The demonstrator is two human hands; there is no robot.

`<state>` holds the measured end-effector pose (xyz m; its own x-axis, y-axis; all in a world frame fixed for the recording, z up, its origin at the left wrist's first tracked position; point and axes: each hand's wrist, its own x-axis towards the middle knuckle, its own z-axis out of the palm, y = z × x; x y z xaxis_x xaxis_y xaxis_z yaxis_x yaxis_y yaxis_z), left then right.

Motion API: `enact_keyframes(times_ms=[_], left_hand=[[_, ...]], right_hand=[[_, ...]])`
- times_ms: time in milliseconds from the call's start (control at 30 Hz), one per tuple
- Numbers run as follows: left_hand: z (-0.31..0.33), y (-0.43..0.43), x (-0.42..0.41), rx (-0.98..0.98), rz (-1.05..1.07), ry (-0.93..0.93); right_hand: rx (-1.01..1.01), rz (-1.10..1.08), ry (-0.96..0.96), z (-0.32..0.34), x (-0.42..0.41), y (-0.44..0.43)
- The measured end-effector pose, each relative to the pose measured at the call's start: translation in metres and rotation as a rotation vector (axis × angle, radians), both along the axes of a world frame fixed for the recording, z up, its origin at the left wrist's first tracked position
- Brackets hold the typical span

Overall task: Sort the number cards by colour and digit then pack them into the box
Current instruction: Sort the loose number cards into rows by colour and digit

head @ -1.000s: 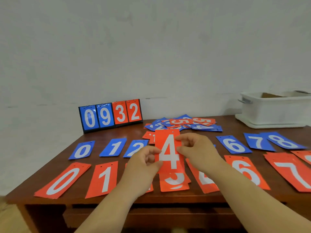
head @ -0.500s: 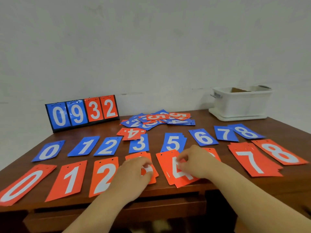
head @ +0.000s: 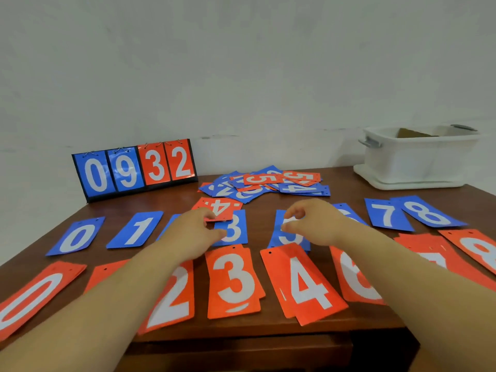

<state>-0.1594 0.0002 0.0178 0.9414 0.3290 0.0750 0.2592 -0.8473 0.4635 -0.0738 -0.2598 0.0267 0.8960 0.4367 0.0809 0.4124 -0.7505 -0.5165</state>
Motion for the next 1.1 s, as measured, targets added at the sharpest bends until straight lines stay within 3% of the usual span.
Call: enact_keyframes(times_ms=[200, 500, 600, 800, 933, 1100], left_hand=[[-0.001, 0.025, 0.067, 0.06, 0.116, 0.113], [-0.007, 0.024, 0.115, 0.114, 0.112, 0.197], [-0.004, 0.029, 0.112, 0.072, 0.117, 0.096], [-0.003, 0.047, 0.099, -0.391, 0.253, -0.145], [0.008, 0.069, 0.077, -0.51, 0.299, -0.289], [0.005, 0.105, 0.052, -0.542, 0.38, -0.415]], right_hand=[[-0.031, 0.054, 0.04, 0.003, 0.059, 0.038], [-0.09, 0.21, 0.01, -0.003, 0.097, 0.104], [-0.092, 0.205, -0.005, -0.005, 0.103, 0.112], [-0.101, 0.182, -0.034, -0.002, 0.106, 0.124], [-0.125, 0.192, -0.054, 0.0, 0.109, 0.146], [-0.427, 0.321, -0.125, -0.005, 0.112, 0.185]])
